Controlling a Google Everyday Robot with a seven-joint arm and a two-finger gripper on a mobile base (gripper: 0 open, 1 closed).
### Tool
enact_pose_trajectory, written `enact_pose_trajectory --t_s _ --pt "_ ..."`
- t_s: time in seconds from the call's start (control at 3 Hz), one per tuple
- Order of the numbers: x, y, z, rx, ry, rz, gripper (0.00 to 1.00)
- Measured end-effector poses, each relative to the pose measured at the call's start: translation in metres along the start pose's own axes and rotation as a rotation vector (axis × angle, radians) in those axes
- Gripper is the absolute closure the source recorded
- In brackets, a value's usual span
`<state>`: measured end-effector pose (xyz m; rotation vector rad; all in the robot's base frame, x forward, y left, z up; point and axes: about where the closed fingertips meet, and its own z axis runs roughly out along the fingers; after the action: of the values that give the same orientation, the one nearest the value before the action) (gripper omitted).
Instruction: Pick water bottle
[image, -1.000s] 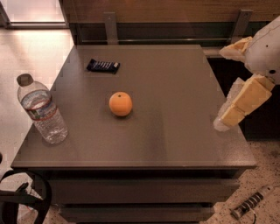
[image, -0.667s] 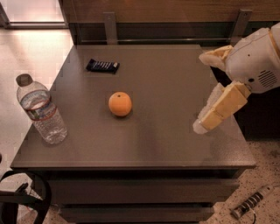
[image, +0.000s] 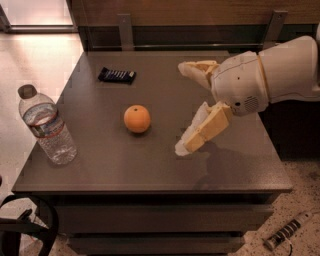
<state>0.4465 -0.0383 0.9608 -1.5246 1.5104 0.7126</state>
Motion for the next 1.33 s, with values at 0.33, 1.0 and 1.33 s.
enact_pose_trajectory --t_s 0.33,1.0,1.33 --pt "-0.02 -0.003 0.034 -0.032 -0.13 -0.039 0.0" --pt "-0.025 -0.01 0.063 -0.048 -0.161 -0.017 0.0" --pt "-0.034 -0.015 0.103 -0.062 -0.211 0.015 0.0"
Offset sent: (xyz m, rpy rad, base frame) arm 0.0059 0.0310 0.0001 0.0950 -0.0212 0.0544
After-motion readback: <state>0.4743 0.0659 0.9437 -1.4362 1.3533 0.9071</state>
